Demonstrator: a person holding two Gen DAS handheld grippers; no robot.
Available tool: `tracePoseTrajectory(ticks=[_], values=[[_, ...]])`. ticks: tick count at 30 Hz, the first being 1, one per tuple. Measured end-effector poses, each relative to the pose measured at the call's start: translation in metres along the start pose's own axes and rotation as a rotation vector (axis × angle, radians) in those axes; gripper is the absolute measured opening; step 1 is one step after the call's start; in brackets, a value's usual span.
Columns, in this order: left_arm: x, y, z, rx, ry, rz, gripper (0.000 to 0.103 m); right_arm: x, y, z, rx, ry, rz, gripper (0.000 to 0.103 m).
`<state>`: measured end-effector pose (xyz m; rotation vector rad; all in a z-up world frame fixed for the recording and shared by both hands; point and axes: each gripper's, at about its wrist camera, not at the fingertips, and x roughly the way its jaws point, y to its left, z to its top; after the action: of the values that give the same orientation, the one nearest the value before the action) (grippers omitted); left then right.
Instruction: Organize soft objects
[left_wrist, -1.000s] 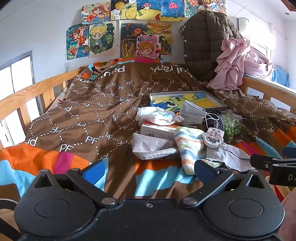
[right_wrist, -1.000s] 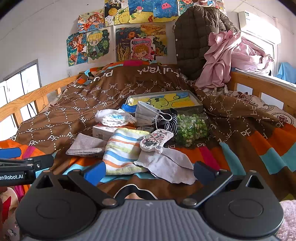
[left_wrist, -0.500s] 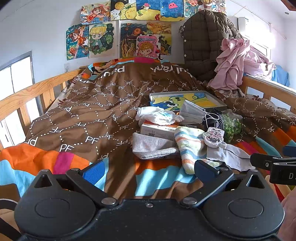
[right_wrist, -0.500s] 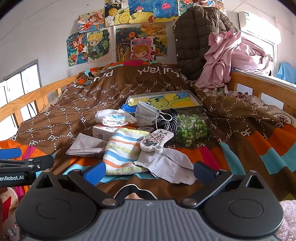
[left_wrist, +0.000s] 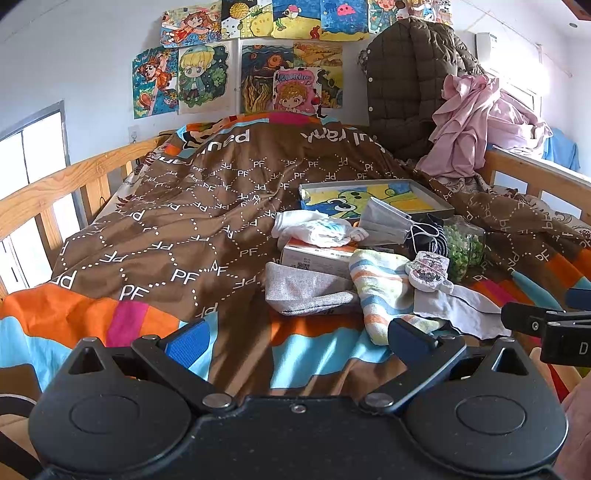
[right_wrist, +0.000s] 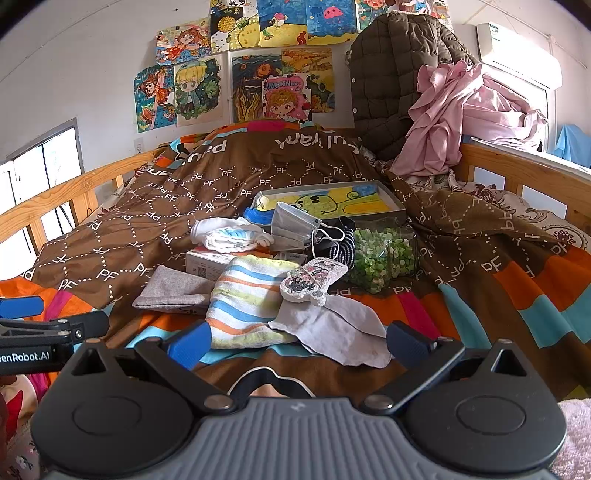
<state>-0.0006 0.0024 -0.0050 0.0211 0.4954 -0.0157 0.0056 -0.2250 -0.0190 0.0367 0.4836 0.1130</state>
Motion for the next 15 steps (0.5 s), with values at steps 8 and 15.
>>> tracePoseTrajectory(ticks=[8, 15], values=[[0.0, -0.0003, -0.0005, -0.001, 0.002, 0.0, 0.102, -0.0007, 0.0003, 0.0002, -0.001, 0.001, 0.0, 0.103], [0.0009, -0.0007, -0.0025, 0.0, 0.003, 0.001, 0.102, -0.0007, 0.0011, 0.0002, -0.003, 0.001, 0.0, 0.103]])
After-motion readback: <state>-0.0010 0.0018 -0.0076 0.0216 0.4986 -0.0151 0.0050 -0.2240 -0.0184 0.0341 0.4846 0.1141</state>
